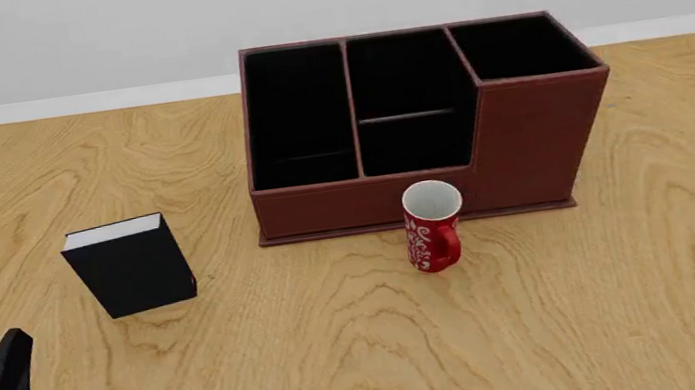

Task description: Pick up the white mug and place it to the right of the caddy.

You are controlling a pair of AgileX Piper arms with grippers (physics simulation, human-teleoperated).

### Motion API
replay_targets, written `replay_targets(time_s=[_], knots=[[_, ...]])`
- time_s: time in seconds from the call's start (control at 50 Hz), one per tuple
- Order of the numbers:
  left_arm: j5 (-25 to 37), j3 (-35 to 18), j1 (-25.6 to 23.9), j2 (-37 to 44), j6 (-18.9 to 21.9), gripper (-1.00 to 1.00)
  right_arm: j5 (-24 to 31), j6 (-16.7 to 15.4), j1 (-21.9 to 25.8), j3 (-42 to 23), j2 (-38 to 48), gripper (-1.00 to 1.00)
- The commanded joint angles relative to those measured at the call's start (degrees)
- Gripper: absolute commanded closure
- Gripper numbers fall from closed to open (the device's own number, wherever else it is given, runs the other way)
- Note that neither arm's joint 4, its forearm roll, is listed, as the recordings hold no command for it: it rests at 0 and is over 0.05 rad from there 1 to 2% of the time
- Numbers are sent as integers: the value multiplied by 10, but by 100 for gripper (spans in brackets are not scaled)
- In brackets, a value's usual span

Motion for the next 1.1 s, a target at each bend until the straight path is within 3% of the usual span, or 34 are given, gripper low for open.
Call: replay_targets(time_s=[0.02, 0.74, 1.1], knots=[[0, 0, 0, 0, 0, -100, -32, 21, 1, -13, 46, 100], [0, 0, 0, 0, 0, -100, -133, 37, -27, -6, 185, 100], [0, 0, 0, 0, 0, -100, -155, 43, -33, -24, 240, 100]])
